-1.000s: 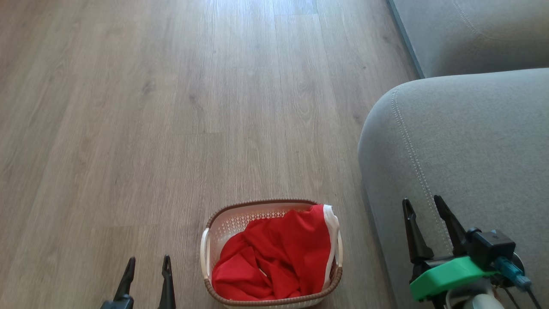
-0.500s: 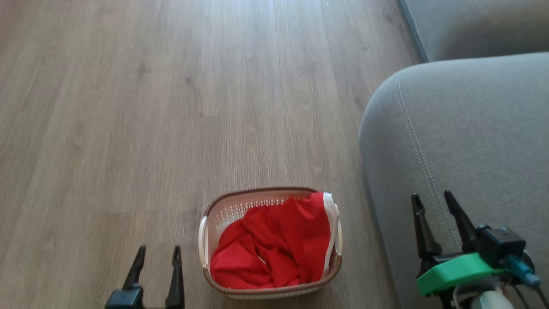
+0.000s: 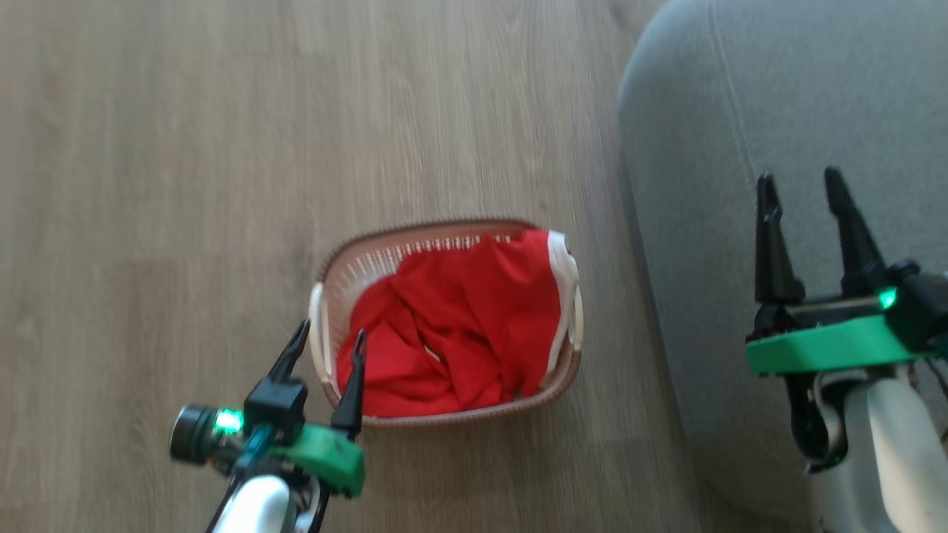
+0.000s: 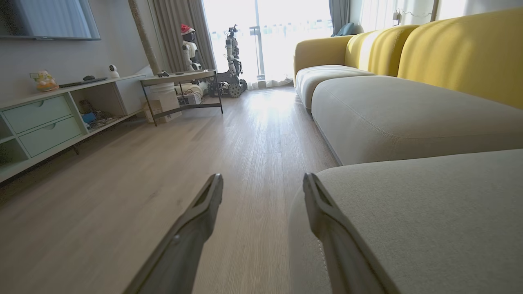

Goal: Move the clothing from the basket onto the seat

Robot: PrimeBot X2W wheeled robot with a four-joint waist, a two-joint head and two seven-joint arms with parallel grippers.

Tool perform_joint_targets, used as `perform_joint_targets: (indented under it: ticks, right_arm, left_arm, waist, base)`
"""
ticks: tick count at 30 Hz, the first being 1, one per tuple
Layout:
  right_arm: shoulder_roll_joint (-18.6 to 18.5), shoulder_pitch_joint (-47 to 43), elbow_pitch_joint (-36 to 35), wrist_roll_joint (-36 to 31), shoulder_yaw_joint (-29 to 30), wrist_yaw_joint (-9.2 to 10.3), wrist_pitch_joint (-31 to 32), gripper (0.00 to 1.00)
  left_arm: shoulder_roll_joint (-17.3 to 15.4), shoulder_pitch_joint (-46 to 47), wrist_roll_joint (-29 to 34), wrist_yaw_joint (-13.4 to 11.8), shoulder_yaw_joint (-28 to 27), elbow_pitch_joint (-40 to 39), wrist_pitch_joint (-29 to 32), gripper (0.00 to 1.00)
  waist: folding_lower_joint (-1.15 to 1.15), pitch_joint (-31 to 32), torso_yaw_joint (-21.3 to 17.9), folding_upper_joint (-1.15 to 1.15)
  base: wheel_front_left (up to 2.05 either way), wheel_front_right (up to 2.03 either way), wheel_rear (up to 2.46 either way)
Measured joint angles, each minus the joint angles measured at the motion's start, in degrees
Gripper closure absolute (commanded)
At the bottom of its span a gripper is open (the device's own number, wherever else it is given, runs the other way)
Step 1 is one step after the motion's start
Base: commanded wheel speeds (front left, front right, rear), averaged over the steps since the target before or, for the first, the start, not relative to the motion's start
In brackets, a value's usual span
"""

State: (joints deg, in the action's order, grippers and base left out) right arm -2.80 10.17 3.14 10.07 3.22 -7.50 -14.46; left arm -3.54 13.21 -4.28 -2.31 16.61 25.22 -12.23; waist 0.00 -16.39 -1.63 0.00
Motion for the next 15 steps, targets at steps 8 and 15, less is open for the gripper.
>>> perform_joint_targets:
  ticks: [8,15]
  right_arm:
    - [-0.01,5.66,-2.08,0.62,-0.12,0.00,-0.01,0.00]
    - [-0.03,11.50,-4.56,2.13,-1.53,0.00,-0.13,0.00]
  left_arm:
    - [0.07,11.39,2.10,1.82,2.77,10.82,0.03,0.00]
    - [-0.02,19.92,3.74,2.38,4.43,20.71,0.63,0.00]
  waist:
    - [0.00,-9.75,-2.96,0.00]
    - [0.00,-16.25,-7.76,0.00]
  base:
    - [0.00,0.00,0.00]
    - [0.00,0.00,0.00]
